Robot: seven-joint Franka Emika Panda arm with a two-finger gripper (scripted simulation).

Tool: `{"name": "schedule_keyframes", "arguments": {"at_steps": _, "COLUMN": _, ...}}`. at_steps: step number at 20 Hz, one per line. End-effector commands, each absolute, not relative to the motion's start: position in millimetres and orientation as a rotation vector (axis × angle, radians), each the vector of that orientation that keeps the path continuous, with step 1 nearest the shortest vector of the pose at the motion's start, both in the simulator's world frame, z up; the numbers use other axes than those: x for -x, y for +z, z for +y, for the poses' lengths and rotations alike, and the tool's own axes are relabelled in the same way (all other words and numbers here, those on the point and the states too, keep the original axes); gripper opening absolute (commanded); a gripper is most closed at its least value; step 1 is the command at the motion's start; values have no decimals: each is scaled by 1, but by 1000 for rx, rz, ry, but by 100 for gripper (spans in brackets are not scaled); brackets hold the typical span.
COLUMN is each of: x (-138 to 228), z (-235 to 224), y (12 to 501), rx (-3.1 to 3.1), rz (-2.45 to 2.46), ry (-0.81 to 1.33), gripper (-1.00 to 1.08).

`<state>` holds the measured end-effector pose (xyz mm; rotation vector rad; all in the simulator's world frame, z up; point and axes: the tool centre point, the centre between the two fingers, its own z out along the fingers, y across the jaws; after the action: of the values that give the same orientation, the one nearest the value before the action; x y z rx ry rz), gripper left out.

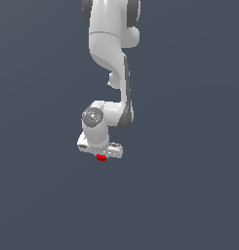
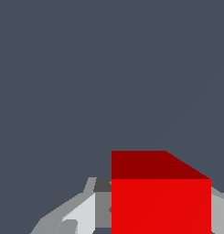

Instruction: Pick up the red cube and move it to a goal position.

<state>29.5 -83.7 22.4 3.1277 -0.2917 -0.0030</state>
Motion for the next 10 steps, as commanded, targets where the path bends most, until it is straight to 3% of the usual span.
{"name": "schedule_keyframes", "arguments": {"at_steps": 1, "x": -29, "z": -80, "y": 28, "rx": -3128, "rz": -291, "ry": -1, "gripper": -100}}
{"name": "schedule_keyframes", "arguments": {"at_steps": 10, "x": -17, "z": -47, "y": 72, "rx": -3128, "rz": -291, "ry": -1, "gripper": -100}}
